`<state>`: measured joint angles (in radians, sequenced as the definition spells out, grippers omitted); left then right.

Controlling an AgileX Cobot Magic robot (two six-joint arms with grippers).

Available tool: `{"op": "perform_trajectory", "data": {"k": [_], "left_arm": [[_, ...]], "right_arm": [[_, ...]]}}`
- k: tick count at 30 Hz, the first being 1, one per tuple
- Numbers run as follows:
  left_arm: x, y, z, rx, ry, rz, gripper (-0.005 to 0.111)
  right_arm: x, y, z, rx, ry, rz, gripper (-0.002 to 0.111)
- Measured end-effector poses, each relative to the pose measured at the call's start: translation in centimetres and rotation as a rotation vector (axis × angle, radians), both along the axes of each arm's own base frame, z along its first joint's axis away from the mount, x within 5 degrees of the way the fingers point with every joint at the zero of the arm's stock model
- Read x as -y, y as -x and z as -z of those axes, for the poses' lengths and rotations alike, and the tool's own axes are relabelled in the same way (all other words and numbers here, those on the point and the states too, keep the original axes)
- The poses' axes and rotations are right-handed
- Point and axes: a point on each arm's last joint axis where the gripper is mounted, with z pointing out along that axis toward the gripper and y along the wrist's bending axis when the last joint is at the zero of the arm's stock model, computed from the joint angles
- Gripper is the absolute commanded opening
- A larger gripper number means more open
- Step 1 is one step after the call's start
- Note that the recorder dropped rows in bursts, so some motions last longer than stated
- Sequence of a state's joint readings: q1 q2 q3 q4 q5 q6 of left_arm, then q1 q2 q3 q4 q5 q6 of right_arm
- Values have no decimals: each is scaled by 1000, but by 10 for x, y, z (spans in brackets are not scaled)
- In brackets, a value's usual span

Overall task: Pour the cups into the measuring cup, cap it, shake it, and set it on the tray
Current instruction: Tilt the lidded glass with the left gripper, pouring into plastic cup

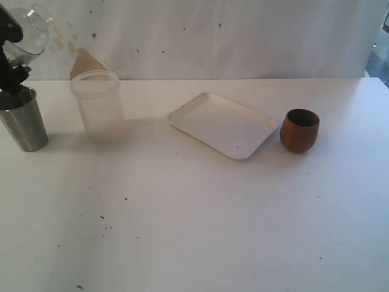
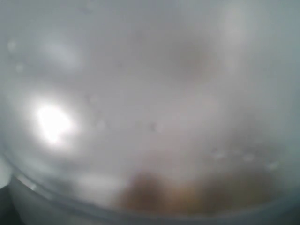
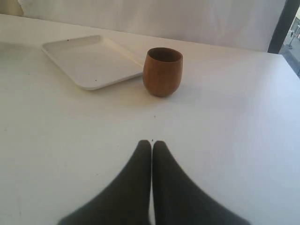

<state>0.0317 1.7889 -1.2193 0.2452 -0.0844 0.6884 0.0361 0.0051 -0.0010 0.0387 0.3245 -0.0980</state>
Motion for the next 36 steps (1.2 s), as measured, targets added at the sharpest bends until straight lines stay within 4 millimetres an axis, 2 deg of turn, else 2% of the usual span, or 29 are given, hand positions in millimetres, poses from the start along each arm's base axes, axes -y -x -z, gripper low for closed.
{"op": "perform_trajectory", "data": {"k": [7,11,18,25,31,36], "left_arm": [[-2,-16,-14,15,-76,17,0],[-1,-18,-17,14,-105,27,0],[11,-20,-11,-16,-227,105,0],[12,-20,-12,-1,-344,158,0],[12,-21,-9,-7,-367,169,0],[10,-33,-5,-56,-351,152,0]], "right_arm": [[0,0,0,0,0,0,1],[0,0,0,0,0,0,1],[0,0,0,0,0,0,1],[0,0,0,0,0,0,1],[0,0,0,0,0,0,1],[0,0,0,0,0,0,1]]}}
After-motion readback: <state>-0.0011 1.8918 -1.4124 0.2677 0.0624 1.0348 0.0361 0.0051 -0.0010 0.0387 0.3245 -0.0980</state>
